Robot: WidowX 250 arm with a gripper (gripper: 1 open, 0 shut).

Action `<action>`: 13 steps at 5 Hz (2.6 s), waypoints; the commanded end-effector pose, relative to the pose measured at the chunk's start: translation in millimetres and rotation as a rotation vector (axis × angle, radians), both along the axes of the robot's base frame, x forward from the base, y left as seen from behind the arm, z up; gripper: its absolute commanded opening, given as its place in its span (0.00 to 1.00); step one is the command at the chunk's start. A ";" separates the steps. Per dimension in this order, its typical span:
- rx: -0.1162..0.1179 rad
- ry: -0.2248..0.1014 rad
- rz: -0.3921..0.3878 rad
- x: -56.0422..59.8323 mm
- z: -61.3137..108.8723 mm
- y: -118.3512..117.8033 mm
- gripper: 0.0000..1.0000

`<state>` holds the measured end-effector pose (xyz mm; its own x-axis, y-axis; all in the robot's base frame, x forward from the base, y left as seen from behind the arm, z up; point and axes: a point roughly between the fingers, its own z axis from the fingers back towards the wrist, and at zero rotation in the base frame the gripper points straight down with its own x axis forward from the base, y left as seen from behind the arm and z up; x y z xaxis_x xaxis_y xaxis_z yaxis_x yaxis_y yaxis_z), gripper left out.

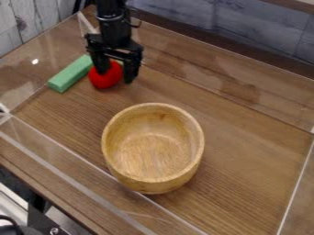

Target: Move the red fruit to the right

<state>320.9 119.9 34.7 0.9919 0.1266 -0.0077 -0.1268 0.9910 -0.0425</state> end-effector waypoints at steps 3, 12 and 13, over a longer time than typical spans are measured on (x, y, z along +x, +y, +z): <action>-0.009 -0.044 -0.077 11.3 -2.2 3.2 0.00; -0.055 -0.145 -0.082 -15.7 73.5 -236.1 0.00; -0.055 -0.135 -0.083 -21.6 60.2 -254.6 0.00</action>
<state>294.1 -133.7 82.3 0.9958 0.0411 0.0813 -0.0337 0.9953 -0.0909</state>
